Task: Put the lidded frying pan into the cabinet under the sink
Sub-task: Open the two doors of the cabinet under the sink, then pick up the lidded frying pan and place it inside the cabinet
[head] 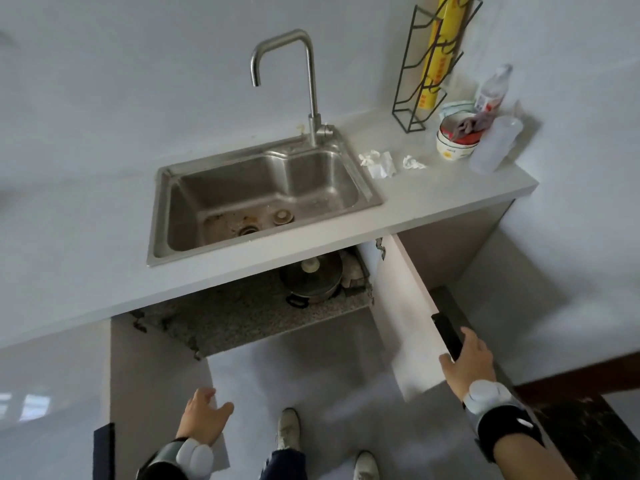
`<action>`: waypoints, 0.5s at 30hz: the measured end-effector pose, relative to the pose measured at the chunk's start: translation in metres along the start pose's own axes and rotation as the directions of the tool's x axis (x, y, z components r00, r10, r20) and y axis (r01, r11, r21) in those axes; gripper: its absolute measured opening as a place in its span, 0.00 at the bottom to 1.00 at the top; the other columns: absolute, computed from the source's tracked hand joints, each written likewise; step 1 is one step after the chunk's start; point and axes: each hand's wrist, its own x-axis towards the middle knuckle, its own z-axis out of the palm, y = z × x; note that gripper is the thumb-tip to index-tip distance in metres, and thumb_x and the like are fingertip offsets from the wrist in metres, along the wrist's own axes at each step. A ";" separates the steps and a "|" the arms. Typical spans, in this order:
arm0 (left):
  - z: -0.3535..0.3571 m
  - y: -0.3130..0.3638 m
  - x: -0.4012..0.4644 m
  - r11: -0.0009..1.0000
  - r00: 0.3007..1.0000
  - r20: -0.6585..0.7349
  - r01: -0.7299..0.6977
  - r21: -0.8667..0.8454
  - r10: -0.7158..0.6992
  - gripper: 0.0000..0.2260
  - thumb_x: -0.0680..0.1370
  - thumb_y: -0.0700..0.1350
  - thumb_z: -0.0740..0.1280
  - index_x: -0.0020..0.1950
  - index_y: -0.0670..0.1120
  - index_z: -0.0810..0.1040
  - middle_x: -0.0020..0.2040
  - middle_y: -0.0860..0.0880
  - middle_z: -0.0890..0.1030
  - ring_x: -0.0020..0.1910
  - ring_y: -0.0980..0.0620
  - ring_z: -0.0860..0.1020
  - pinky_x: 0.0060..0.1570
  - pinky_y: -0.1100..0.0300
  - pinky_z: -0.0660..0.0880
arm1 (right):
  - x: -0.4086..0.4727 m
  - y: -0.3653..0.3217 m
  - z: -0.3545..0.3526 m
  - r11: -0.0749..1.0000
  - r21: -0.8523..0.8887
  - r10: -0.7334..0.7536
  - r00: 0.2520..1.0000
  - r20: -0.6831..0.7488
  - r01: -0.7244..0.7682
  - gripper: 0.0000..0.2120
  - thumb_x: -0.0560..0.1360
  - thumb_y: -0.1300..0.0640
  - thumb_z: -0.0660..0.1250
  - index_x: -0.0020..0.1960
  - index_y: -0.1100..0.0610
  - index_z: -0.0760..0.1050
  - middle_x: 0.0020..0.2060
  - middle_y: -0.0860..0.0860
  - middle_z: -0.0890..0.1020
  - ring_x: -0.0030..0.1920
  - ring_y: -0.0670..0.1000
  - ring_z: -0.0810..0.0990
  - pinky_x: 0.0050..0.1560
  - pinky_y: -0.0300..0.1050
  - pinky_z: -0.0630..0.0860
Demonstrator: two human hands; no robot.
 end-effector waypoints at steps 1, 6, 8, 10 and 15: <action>0.001 -0.008 -0.005 1.000 1.000 -0.010 0.010 -0.016 -0.010 0.26 0.71 0.43 0.73 0.67 0.37 0.71 0.66 0.37 0.74 0.66 0.38 0.72 0.64 0.51 0.67 | -0.007 -0.005 0.003 0.999 0.017 -0.036 0.999 0.007 0.036 0.34 0.70 0.58 0.70 0.73 0.59 0.62 0.68 0.62 0.71 0.66 0.65 0.69 0.60 0.60 0.72; -0.010 -0.043 -0.024 0.992 0.998 -0.023 0.054 -0.112 -0.057 0.25 0.71 0.43 0.72 0.67 0.39 0.72 0.65 0.38 0.76 0.65 0.40 0.73 0.64 0.52 0.68 | -0.055 -0.044 0.034 0.979 0.072 -0.197 0.975 0.107 0.190 0.34 0.70 0.59 0.70 0.73 0.59 0.62 0.68 0.61 0.72 0.66 0.63 0.70 0.62 0.57 0.71; -0.018 -0.057 -0.031 0.986 0.998 -0.023 0.050 -0.161 -0.055 0.24 0.72 0.44 0.71 0.67 0.40 0.72 0.65 0.39 0.76 0.64 0.41 0.74 0.62 0.53 0.68 | -0.078 -0.067 0.049 0.963 0.112 -0.262 0.953 0.152 0.247 0.34 0.72 0.59 0.69 0.74 0.59 0.60 0.69 0.60 0.71 0.67 0.62 0.70 0.62 0.55 0.71; -0.033 -0.075 -0.031 0.975 0.998 -0.029 0.044 -0.218 -0.051 0.24 0.72 0.43 0.71 0.67 0.40 0.72 0.64 0.39 0.77 0.63 0.41 0.75 0.61 0.53 0.69 | -0.107 -0.091 0.067 0.945 0.125 -0.324 0.925 0.198 0.304 0.34 0.72 0.59 0.68 0.75 0.58 0.59 0.71 0.58 0.70 0.68 0.59 0.70 0.62 0.53 0.71; -0.080 -0.128 -0.026 0.926 1.000 -0.026 0.005 -0.379 -0.015 0.22 0.73 0.38 0.70 0.66 0.37 0.72 0.62 0.38 0.77 0.60 0.41 0.77 0.57 0.53 0.71 | -0.179 -0.147 0.114 0.903 0.141 -0.428 0.874 0.231 0.406 0.35 0.73 0.57 0.67 0.76 0.56 0.57 0.73 0.55 0.67 0.71 0.56 0.67 0.66 0.50 0.70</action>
